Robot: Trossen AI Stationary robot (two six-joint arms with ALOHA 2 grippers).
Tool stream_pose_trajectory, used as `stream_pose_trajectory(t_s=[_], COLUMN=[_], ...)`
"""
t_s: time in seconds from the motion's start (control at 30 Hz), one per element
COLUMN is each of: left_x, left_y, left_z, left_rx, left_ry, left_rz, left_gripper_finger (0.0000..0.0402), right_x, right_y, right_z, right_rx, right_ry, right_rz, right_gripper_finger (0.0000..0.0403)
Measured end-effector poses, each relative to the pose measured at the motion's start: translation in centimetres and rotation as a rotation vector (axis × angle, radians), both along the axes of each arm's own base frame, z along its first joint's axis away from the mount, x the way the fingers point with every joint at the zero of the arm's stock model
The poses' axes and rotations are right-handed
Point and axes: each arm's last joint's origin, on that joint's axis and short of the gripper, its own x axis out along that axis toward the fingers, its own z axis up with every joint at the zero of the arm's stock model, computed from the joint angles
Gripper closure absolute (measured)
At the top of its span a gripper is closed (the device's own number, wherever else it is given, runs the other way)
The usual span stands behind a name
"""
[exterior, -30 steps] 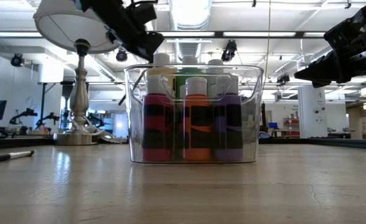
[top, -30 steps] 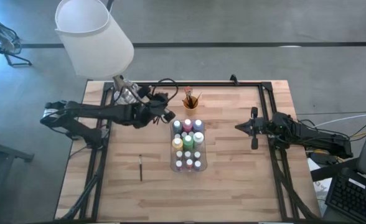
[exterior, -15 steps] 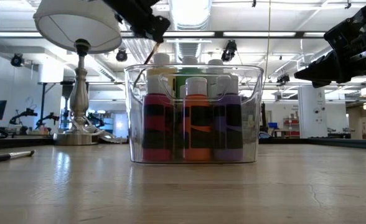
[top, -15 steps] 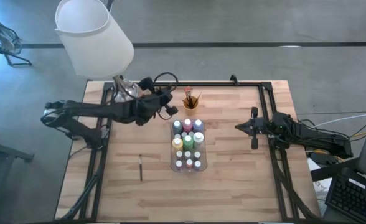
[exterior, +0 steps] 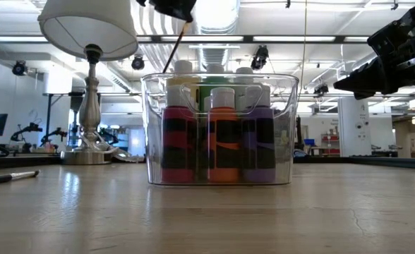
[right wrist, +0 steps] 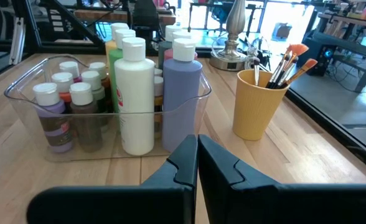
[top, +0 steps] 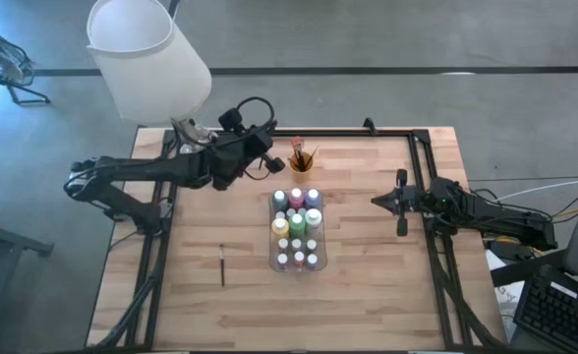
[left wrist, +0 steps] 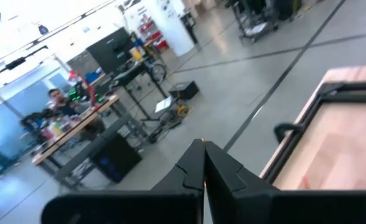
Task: Pick & Place Paint Supplies
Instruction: Put the yellow paintbrush into the yellow cup
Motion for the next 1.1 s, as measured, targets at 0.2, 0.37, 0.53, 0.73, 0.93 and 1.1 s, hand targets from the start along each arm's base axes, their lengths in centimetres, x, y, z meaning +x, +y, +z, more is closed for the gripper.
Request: stream_pose_trajectory(t_s=[0.2,0.37,0.53,0.73,0.93,1.1], left_x=[0.2,0.2,0.5,1.6,3.2,4.5], left_y=[0.0,0.1,0.6,1.4,2.7,3.9], left_z=[0.7,1.1,1.4,1.3,0.0,-1.1], left_rx=[0.013,0.015,-0.004,0.016,0.03,0.04], left_ry=[-0.06,-0.105,-0.183,-0.263,-0.274,-0.304], left_rz=[-0.063,-0.108,-0.206,-0.256,-0.302,-0.361], left_gripper_finger=[0.04,0.04,0.04,0.04,0.04,0.04], right_x=[0.0,0.0,0.0,0.0,0.0,0.0], right_y=[0.0,0.0,0.0,0.0,0.0,0.0], right_z=[0.0,0.0,0.0,0.0,0.0,0.0], right_rx=[0.0,0.0,0.0,0.0,0.0,0.0], right_ry=[0.0,0.0,0.0,0.0,0.0,0.0], right_rz=[0.0,0.0,0.0,0.0,0.0,0.0], right_gripper_finger=[0.0394,0.0394,0.0394,0.0394,0.0394,0.0394])
